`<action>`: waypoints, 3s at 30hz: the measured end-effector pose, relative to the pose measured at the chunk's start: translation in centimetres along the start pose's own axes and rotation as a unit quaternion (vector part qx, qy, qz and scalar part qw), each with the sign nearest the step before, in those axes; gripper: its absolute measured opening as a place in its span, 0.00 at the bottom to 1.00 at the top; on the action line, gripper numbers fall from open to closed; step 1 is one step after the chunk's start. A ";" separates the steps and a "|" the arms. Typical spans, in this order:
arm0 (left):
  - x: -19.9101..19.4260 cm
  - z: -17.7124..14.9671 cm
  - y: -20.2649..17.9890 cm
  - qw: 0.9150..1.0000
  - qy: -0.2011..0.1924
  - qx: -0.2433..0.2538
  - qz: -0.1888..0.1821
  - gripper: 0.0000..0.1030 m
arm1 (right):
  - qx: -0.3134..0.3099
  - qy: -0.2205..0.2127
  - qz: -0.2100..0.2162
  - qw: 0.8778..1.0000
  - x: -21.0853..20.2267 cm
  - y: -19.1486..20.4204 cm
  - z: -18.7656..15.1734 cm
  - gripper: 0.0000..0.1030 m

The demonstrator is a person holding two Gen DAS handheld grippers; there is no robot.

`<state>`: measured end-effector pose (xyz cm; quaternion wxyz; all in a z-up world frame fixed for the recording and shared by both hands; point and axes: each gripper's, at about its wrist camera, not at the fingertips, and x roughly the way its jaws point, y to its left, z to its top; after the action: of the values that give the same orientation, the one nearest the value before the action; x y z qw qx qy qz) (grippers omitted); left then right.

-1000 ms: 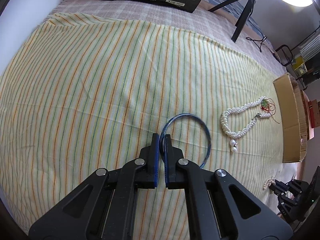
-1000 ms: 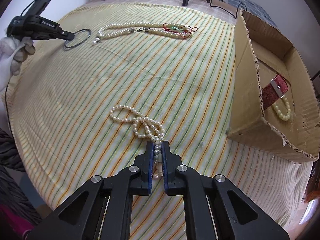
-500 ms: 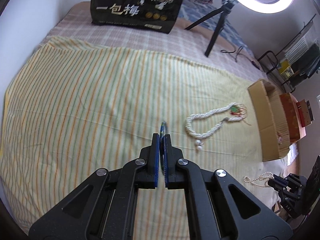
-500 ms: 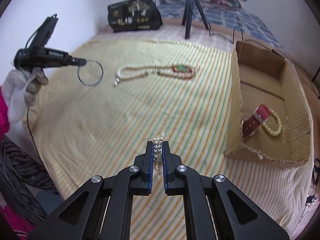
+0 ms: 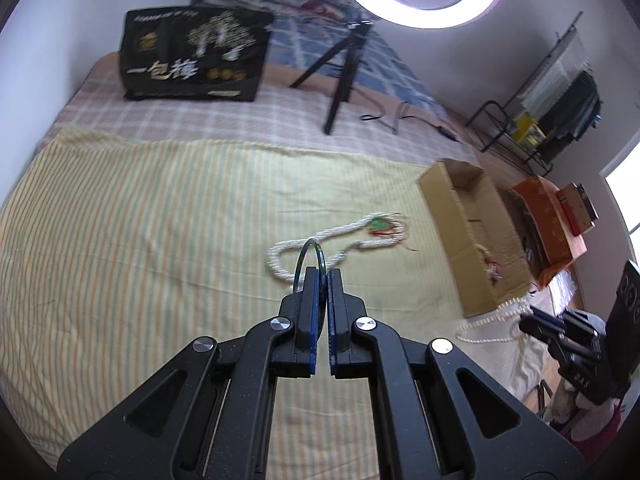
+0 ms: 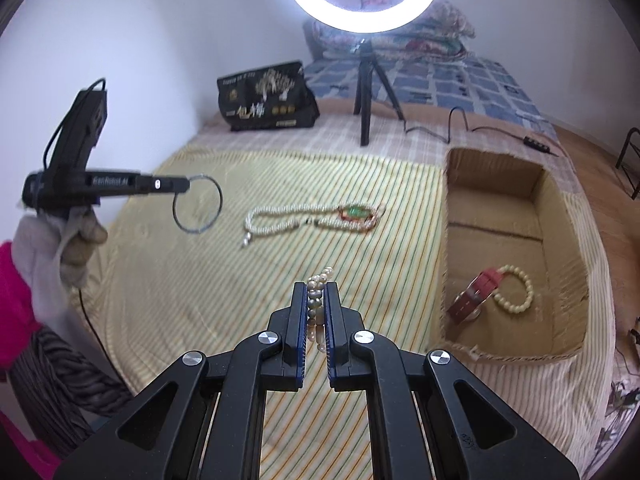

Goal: Organize jewelry
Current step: 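Carry the bangle into the box and open the left gripper while the right drops the pearl strand there, then withdraw both grippers from the box and move the left gripper toward the pendant necklace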

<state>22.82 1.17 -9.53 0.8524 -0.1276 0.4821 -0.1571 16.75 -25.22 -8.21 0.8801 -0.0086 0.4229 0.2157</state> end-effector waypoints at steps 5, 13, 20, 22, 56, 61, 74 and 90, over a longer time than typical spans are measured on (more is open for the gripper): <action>0.0 0.5 -2.9 1.000 -0.006 0.016 -0.024 0.01 | 0.012 -0.023 -0.009 1.000 -1.3 -1.1 1.2 0.06; 1.0 1.8 -7.5 0.998 -0.013 0.046 -0.049 0.01 | 0.037 -0.046 -0.031 0.998 -2.8 -4.0 2.9 0.06; 2.7 3.5 -11.4 0.995 -0.017 0.064 -0.070 0.01 | 0.068 -0.066 -0.051 0.994 -4.3 -7.2 3.3 0.06; 3.3 3.9 -12.4 0.995 -0.018 0.067 -0.077 0.01 | 0.074 -0.068 -0.056 0.993 -4.7 -8.0 3.1 0.06; 14.2 5.7 -23.1 0.989 0.020 0.112 -0.098 0.01 | 0.097 -0.009 -0.102 0.990 -2.8 -13.9 -0.1 0.06; 13.8 5.6 -23.2 0.989 0.014 0.117 -0.090 0.01 | 0.091 -0.009 -0.113 0.989 -2.7 -13.5 0.0 0.44; 11.7 5.7 -21.9 0.990 0.001 0.121 -0.075 0.01 | 0.081 -0.014 -0.115 0.990 -2.7 -12.5 0.3 0.44; 5.7 7.1 -12.5 0.993 -0.047 0.111 0.015 0.45 | 0.031 -0.035 -0.117 0.992 -2.3 -8.5 1.9 0.70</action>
<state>29.88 -12.12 -5.84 0.8855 -0.0325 0.4227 -0.1902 20.22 -33.42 -6.72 0.9134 -0.0230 0.3945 0.0979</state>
